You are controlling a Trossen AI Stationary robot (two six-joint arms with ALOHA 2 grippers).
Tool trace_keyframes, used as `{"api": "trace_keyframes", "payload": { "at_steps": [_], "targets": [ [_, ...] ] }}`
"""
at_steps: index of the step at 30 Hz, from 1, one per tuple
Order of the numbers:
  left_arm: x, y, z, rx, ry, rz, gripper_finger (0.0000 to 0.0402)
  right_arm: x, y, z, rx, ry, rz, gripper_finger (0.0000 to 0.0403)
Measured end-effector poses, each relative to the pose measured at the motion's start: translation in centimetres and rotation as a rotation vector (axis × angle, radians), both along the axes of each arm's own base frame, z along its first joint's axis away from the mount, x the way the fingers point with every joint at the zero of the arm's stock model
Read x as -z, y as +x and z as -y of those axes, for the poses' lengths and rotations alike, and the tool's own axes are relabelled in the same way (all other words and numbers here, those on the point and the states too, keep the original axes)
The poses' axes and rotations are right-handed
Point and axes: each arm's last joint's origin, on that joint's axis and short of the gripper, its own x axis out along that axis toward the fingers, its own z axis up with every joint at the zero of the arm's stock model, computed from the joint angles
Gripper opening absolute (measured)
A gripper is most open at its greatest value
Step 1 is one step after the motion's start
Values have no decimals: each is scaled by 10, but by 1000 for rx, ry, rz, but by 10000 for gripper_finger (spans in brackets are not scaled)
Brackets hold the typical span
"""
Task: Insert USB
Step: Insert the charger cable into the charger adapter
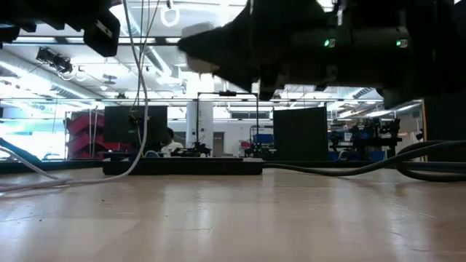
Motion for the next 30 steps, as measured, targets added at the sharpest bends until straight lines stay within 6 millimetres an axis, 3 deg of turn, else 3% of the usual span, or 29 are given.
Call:
{"api": "trace_keyframes", "payload": {
  "at_steps": [6,17,30],
  "targets": [
    [9,14,0,-12,4,41,10,0,13,1,-24,-76,-74,118],
    [-7,48,7,-15,61,-52,10,-1,17,8,-10,-85,-71,118],
    [8,63,14,-35,108,-38,10,-7,16,7,-68,5,-12,118]
  ]
}}
